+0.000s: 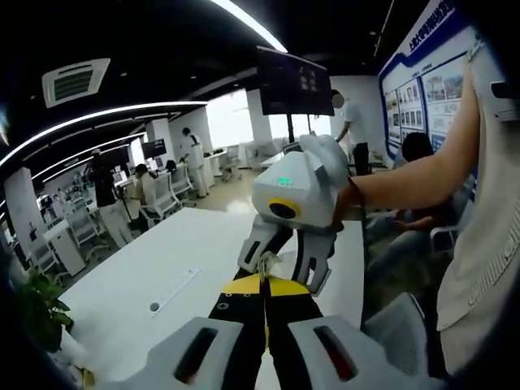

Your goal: Compare the silicone blocks by pressing each to a similar depth, holding the contact briefly, and releasing to observe deformation and rebound differences across the visible hardness samples.

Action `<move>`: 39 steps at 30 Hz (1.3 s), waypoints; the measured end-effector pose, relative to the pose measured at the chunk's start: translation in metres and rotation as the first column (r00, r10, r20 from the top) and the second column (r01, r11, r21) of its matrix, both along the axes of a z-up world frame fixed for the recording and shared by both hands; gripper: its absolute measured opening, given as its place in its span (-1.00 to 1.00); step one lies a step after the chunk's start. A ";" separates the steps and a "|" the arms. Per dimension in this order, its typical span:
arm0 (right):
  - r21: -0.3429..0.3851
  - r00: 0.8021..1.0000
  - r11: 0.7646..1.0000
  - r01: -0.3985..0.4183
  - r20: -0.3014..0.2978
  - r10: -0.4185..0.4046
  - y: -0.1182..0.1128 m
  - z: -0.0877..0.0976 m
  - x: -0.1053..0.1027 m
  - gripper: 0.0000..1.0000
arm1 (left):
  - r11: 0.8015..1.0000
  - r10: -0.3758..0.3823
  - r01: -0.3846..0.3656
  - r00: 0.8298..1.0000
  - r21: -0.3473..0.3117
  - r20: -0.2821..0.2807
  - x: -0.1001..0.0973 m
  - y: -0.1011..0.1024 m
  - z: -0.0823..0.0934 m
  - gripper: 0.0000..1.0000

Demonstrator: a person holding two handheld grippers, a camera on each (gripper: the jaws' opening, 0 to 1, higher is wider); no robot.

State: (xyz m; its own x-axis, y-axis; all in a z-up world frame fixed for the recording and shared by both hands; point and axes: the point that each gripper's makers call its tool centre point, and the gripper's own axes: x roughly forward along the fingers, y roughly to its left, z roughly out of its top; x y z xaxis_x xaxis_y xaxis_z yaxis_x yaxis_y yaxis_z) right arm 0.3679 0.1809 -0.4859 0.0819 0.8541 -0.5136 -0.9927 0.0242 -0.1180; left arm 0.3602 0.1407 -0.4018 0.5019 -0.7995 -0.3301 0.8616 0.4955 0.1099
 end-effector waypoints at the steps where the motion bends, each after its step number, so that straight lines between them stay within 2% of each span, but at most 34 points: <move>1: 0.000 1.000 1.000 -0.002 0.001 0.002 0.000 0.000 0.000 -0.44 | 1.000 0.001 -0.001 1.000 -0.004 -0.008 0.000 0.000 -0.001 -1.00; 14: -0.016 1.000 1.000 0.020 -0.023 -0.021 -0.010 -0.008 -0.006 -0.35 | 1.000 0.015 -0.016 0.999 -0.025 -0.052 0.000 -0.004 -0.009 -1.00; 21: 0.008 0.998 0.999 0.048 -0.026 -0.048 -0.023 -0.006 -0.006 -0.33 | 1.000 0.009 -0.011 0.998 -0.017 -0.066 -0.001 -0.012 -0.014 -1.00; 25: 0.033 0.997 0.997 0.076 -0.032 -0.075 -0.031 -0.001 -0.004 -0.25 | 1.000 0.011 -0.013 0.996 -0.015 -0.092 -0.001 -0.016 -0.019 -1.00; 28: 0.048 0.992 0.992 0.118 -0.055 -0.116 -0.041 0.000 -0.005 -0.06 | 1.000 0.015 -0.017 0.994 -0.012 -0.108 0.001 -0.020 -0.025 -1.00; 33: 0.104 0.975 0.971 0.214 -0.082 -0.206 -0.069 -0.002 -0.010 0.11 | 1.000 0.028 -0.028 0.991 -0.005 -0.131 0.005 -0.027 -0.038 -1.00; 35: 0.114 0.957 0.954 0.276 -0.122 -0.262 -0.082 -0.007 -0.010 0.22 | 0.999 0.033 -0.033 0.989 -0.002 -0.145 0.007 -0.029 -0.045 -1.00; 36: 0.120 0.942 0.940 0.320 -0.144 -0.303 -0.091 -0.011 -0.010 0.29 | 0.999 0.034 -0.035 0.988 -0.002 -0.147 0.008 -0.030 -0.047 -1.00; 37: 0.124 0.937 0.933 0.336 -0.148 -0.318 -0.094 -0.013 -0.009 0.33 | 0.999 0.039 -0.041 0.986 -0.006 -0.161 0.009 -0.031 -0.051 -1.00; 39: 0.154 0.907 0.900 0.407 -0.180 -0.380 -0.108 -0.018 -0.010 0.40 | 0.998 0.051 -0.055 0.982 -0.018 -0.182 0.013 -0.035 -0.059 -1.00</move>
State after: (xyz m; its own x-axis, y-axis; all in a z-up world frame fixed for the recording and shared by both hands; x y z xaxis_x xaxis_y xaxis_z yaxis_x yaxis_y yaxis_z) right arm 0.3583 0.0729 -0.5038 0.3687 0.8472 -0.3825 -0.9032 0.4239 0.0682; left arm 0.3735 0.1060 -0.4609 0.4772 -0.7817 -0.4015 0.8386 0.5416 -0.0577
